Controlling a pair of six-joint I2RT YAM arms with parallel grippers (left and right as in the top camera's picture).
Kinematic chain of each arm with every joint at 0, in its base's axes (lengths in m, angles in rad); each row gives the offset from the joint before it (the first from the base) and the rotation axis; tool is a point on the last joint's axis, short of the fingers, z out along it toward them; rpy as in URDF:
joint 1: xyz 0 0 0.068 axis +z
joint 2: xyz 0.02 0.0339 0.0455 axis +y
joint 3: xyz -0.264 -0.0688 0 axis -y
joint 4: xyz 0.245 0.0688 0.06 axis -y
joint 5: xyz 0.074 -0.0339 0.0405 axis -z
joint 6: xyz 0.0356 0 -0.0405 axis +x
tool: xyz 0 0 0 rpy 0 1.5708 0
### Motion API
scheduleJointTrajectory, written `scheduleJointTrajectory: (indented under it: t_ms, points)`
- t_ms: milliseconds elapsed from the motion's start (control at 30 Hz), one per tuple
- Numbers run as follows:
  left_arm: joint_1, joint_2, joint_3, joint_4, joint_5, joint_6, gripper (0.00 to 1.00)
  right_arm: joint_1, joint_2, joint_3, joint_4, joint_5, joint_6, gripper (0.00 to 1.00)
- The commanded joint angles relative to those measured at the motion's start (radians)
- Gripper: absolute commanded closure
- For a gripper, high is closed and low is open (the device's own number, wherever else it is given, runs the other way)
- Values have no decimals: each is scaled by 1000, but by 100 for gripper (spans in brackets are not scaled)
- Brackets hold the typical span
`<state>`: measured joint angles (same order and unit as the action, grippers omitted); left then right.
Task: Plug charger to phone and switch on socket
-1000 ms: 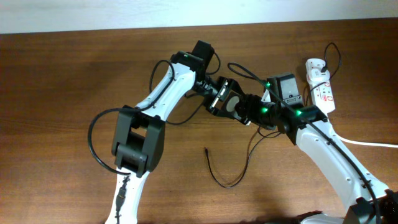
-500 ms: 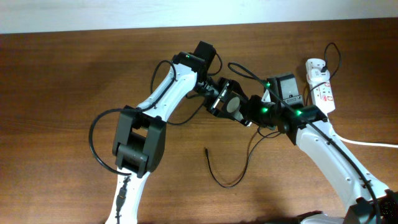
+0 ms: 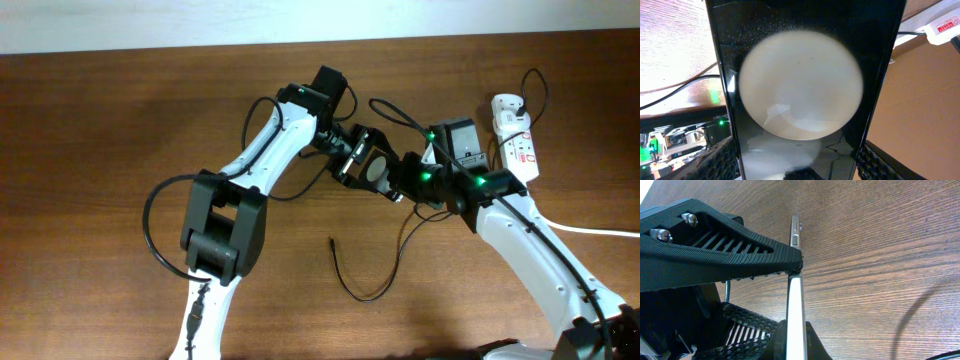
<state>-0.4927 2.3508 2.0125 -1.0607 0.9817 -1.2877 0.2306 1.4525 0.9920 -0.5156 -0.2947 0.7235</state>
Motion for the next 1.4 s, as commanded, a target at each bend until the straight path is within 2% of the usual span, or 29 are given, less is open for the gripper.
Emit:
scheduleJointTrajectory:
  t_ms: [0,33,67,133,233,333,433,467,533,567,667,733,800,867,900,967,1033,1100,1200,1233,1300,1367]
  points:
    - [-5,5,25,-2,27,-11,95,6,8,12,-4,12,-34,96]
    - [-5,5,25,-2,23,-10,66,6,8,12,-4,12,-34,96]
    - [-1,5,25,-2,23,-5,57,3,8,12,-4,13,-34,96]
    - [34,5,25,-8,16,74,48,3,8,12,-5,33,-61,96]
    - [134,5,25,-108,17,185,28,-54,7,13,-8,44,-61,96]
    - [251,5,25,-174,133,422,22,-171,7,13,-1,-60,-91,96]
    - [287,5,25,-170,223,663,14,-257,7,13,124,-392,-117,96]
    - [287,5,25,-147,256,702,13,-279,7,13,201,-526,-79,96]
    - [287,5,25,-60,367,710,14,-299,7,13,297,-619,34,96]
    - [287,5,25,18,449,678,15,-299,7,13,365,-634,109,96]
    - [291,5,32,65,451,628,16,-299,7,13,426,-639,137,96]
    - [294,5,73,113,449,625,25,-305,7,13,445,-637,171,96]
    - [293,5,165,122,342,592,55,-305,7,13,486,-637,223,96]
    - [290,5,240,122,247,513,48,-305,7,13,532,-637,286,96]
    - [286,5,256,123,212,483,36,-305,7,13,564,-636,312,96]
    - [278,5,256,126,195,435,1,-305,7,13,625,-635,395,96]
    - [251,5,256,183,115,428,1,-303,7,13,654,-618,471,96]
    - [225,5,256,343,109,418,1,-303,7,13,654,-576,525,96]
    - [188,5,256,494,29,154,1,-303,7,13,654,-509,626,96]
    - [182,5,256,525,10,150,1,-303,7,13,654,-500,659,96]
    - [180,5,256,553,5,36,1,-303,7,13,655,-459,760,96]
    - [167,5,256,566,-3,-57,1,-303,7,13,704,-448,778,96]
